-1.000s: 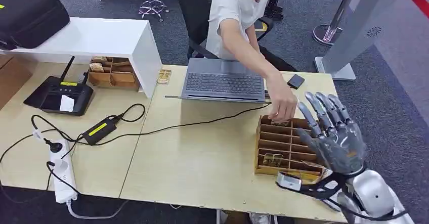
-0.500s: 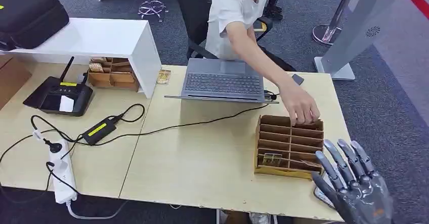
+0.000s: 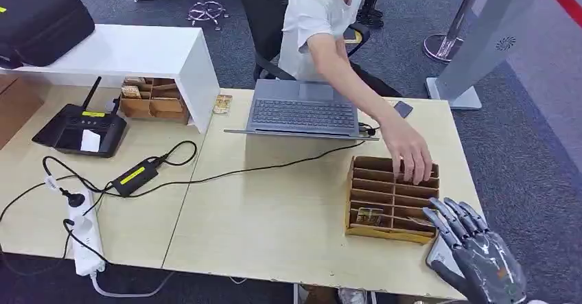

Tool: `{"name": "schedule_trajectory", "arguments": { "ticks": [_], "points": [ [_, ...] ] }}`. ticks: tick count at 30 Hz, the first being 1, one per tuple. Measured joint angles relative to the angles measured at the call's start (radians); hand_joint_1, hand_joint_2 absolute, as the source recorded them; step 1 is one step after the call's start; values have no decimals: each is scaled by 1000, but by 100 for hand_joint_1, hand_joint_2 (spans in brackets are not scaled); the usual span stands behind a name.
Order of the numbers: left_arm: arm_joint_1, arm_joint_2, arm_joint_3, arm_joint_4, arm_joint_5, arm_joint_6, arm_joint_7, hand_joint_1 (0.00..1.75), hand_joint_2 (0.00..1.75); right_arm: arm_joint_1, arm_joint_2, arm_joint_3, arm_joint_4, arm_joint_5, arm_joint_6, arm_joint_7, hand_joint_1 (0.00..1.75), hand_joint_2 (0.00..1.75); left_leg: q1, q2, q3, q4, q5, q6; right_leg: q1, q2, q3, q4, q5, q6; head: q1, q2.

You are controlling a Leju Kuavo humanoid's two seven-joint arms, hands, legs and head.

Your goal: Pass the card to the sensor for recognition and then transmit it.

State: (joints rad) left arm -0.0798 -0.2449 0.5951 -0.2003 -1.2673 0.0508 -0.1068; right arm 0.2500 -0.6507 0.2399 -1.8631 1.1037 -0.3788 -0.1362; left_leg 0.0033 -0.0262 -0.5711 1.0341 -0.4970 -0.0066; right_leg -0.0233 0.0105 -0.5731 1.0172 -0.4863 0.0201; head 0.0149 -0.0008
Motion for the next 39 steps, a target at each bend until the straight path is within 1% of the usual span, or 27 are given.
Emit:
{"name": "schedule_trajectory", "arguments": {
  "ticks": [1,4,7,9,12,19,25,33,39],
  "points": [
    [0,0,0,0,0,0,0,0,175,-9,-13,5,4,-5,11,0,0,175,0,0,0,0,0,0,0,0,0,0,0,0,0,0],
    [-1,2,0,0,-1,-5,-1,0,175,-38,-47,23,14,-33,77,-11,0,175,0,0,0,0,0,0,0,0,0,0,0,0,0,0],
    [-2,3,0,0,-4,-8,-2,0,175,-100,-60,45,34,-51,124,-38,0,175,1,2,0,0,0,0,1,2,-1,1,0,0,0,0],
    [-4,3,0,0,-8,-9,-2,0,175,-141,-61,63,47,-55,140,-49,0,175,1,2,0,0,0,0,1,2,-1,1,0,0,0,0],
    [-4,4,0,0,-9,-11,-2,0,175,-179,-61,82,61,-57,149,-53,0,175,1,1,0,0,0,0,1,1,0,1,0,0,0,0],
    [-5,5,0,0,-13,-17,-2,0,175,-214,-61,113,81,-60,150,-56,0,175,1,2,0,0,0,0,0,1,-1,1,0,0,0,0],
    [-9,5,0,0,-17,-27,-1,0,175,-294,-60,169,109,-61,174,-66,0,175,1,1,0,0,0,0,1,1,0,1,0,0,0,0],
    [-10,5,0,0,-18,-37,-1,0,175,-377,-33,253,163,-60,177,-64,0,175,1,1,0,0,0,0,1,1,0,1,0,-1,0,0],
    [-10,5,0,0,-17,-37,-1,0,175,-400,-23,294,200,-64,172,-53,0,175,1,1,0,0,0,0,1,1,0,1,0,0,0,0]
  ]
}}
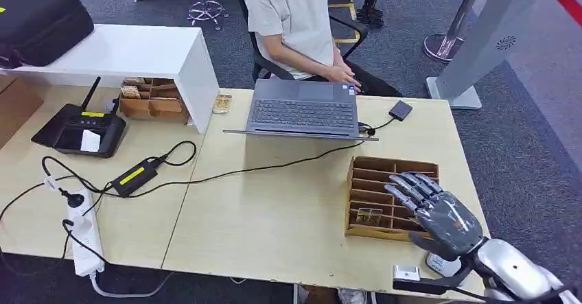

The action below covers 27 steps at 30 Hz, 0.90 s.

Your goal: Pass the card to the sensor for recognition and then transmit it.

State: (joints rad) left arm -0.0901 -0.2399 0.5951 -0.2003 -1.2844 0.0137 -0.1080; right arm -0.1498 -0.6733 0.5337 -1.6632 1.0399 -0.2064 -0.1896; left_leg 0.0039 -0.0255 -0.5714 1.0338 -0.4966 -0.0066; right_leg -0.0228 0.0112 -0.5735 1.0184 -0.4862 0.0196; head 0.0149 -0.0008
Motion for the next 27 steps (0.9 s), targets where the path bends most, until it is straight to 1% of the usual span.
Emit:
{"name": "schedule_trajectory", "arguments": {
  "ticks": [10,27],
  "points": [
    [0,0,0,0,3,3,0,0,175,-1,1,35,54,-2,-20,31,0,175,0,0,0,0,0,0,0,0,0,0,0,0,0,0],
    [1,-1,0,0,4,17,1,0,175,0,1,39,88,13,-31,55,0,175,0,0,0,0,0,0,0,0,0,0,0,0,0,0]
  ]
}}
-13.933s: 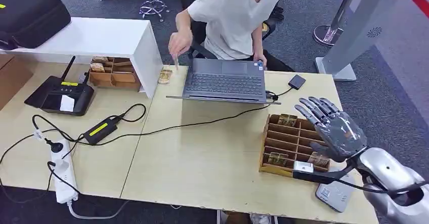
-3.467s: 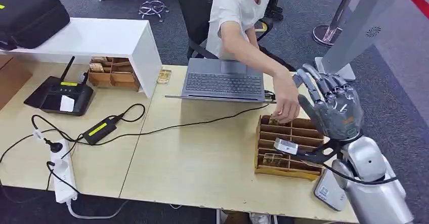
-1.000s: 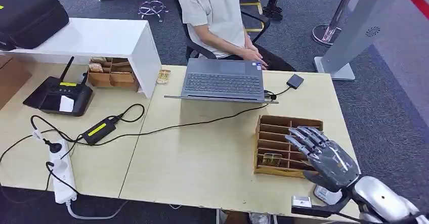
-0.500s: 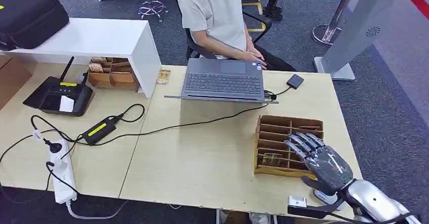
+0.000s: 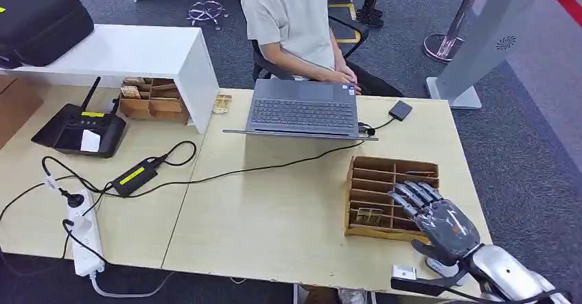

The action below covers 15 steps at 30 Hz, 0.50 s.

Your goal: Pass the card to the sensor for recognition and then transmit it.

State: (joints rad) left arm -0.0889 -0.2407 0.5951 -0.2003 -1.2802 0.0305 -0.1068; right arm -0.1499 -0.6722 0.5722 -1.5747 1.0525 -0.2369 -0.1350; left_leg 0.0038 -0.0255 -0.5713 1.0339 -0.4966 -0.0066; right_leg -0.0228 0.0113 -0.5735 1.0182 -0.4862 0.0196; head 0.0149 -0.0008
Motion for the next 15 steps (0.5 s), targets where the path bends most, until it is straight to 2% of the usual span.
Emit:
{"name": "schedule_trajectory", "arguments": {
  "ticks": [15],
  "points": [
    [1,0,0,0,2,4,0,0,175,10,0,-16,30,15,-14,20,0,175,0,0,0,0,0,0,0,0,0,0,0,0,0,0]
  ]
}}
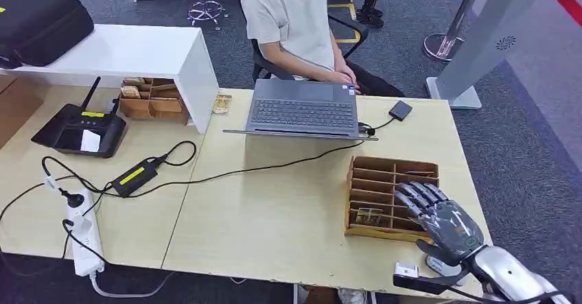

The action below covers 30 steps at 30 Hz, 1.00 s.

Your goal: Pass the card to the sensor for recognition and then transmit it.

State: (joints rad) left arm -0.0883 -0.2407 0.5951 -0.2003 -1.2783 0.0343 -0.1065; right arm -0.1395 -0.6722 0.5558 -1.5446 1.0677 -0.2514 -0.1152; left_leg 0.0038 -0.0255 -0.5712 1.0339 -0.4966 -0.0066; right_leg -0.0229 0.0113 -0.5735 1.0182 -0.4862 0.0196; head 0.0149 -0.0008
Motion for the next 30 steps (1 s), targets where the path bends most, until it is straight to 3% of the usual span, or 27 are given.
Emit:
{"name": "schedule_trajectory", "arguments": {
  "ticks": [20,21,22,30],
  "points": [
    [0,0,0,0,0,2,0,0,175,8,8,-17,18,2,-2,2,0,175,0,0,0,0,0,0,0,0,0,0,0,0,0,0],
    [0,0,0,0,1,2,0,0,175,8,9,-18,18,2,-2,2,35,175,0,0,0,0,0,0,0,0,0,0,0,0,0,0],
    [0,0,0,0,0,2,0,0,175,8,10,-18,18,2,-2,2,173,175,0,0,0,0,0,0,0,0,0,0,0,0,0,0],
    [0,0,0,0,0,0,0,0,175,8,16,-18,23,0,0,-7,175,175,0,0,0,0,0,0,0,0,0,0,0,0,0,0]
  ]
}}
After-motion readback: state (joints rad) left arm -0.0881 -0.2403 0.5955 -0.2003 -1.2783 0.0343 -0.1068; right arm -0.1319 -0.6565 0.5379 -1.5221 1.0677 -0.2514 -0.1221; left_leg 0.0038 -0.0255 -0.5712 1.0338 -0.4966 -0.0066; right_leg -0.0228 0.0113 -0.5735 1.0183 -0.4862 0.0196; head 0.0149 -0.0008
